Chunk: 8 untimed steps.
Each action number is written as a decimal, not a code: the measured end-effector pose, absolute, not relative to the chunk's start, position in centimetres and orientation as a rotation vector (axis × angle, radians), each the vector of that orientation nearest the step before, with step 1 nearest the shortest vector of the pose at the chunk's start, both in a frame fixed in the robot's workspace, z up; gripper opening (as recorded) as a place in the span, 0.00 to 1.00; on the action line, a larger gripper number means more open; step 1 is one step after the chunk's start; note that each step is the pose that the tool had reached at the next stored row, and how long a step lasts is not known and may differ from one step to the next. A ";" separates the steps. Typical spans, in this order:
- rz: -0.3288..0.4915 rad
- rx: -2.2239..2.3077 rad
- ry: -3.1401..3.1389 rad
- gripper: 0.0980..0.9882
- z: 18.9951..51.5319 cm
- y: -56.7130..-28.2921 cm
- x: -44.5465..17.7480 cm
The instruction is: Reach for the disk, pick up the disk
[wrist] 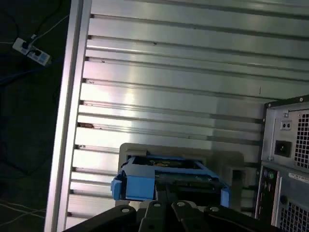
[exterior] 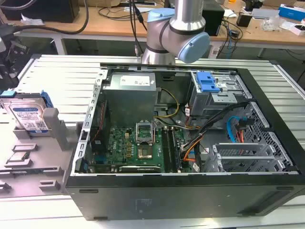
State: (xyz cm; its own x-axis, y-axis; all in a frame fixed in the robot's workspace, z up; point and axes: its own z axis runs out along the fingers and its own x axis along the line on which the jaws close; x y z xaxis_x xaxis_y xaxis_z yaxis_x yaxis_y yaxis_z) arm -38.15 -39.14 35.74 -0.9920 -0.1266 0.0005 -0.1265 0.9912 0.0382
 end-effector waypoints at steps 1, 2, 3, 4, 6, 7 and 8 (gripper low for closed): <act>-0.060 0.291 -3.123 0.01 35.7 -39.1 -38.2; -0.059 0.340 -3.118 0.01 35.7 -39.1 -38.2; -0.059 0.386 -3.112 0.01 35.7 -39.1 -38.2; -0.059 0.410 -3.109 0.01 35.7 -39.1 -38.2; -0.059 0.471 -3.099 0.01 35.7 -39.1 -38.2; -0.059 0.495 -3.095 0.01 35.7 -39.1 -38.2; -0.059 0.538 -3.088 0.01 35.7 -39.1 -38.2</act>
